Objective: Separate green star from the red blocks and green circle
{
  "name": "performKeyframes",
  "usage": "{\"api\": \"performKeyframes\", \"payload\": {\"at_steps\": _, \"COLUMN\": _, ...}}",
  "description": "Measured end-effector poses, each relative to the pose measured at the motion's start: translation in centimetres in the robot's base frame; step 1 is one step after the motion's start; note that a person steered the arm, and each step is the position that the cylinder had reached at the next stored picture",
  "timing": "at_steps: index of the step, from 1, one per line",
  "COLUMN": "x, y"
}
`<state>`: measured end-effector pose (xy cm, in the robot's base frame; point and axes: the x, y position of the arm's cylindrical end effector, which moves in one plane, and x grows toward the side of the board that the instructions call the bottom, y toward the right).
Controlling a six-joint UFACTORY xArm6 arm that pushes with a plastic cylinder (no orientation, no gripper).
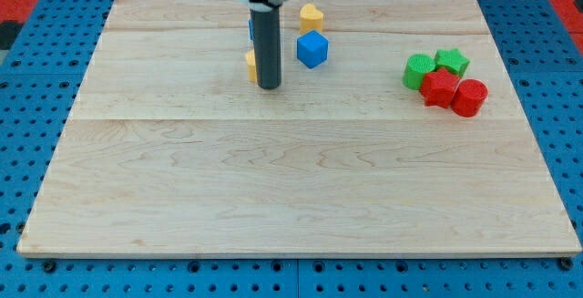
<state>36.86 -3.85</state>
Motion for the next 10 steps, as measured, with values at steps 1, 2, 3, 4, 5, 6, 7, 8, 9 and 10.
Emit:
{"api": "performKeyframes", "payload": {"at_steps": 1, "x": 1.5, "y": 3.7}}
{"api": "performKeyframes", "payload": {"at_steps": 2, "x": 8.3, "y": 11.3}}
{"api": "performKeyframes", "payload": {"at_steps": 3, "x": 10.9, "y": 22.9}}
{"api": "performKeyframes", "payload": {"at_steps": 4, "x": 8.5, "y": 29.7}}
{"api": "performKeyframes", "payload": {"at_steps": 5, "x": 4.1, "y": 29.9}}
{"api": "performKeyframes", "payload": {"at_steps": 6, "x": -0.3, "y": 25.1}}
{"api": "performKeyframes", "payload": {"at_steps": 7, "x": -2.5, "y": 23.2}}
{"api": "performKeyframes", "payload": {"at_steps": 8, "x": -3.8, "y": 20.4}}
{"api": "performKeyframes", "payload": {"at_steps": 9, "x": -4.9, "y": 16.8}}
{"api": "performKeyframes", "payload": {"at_steps": 10, "x": -5.2, "y": 21.9}}
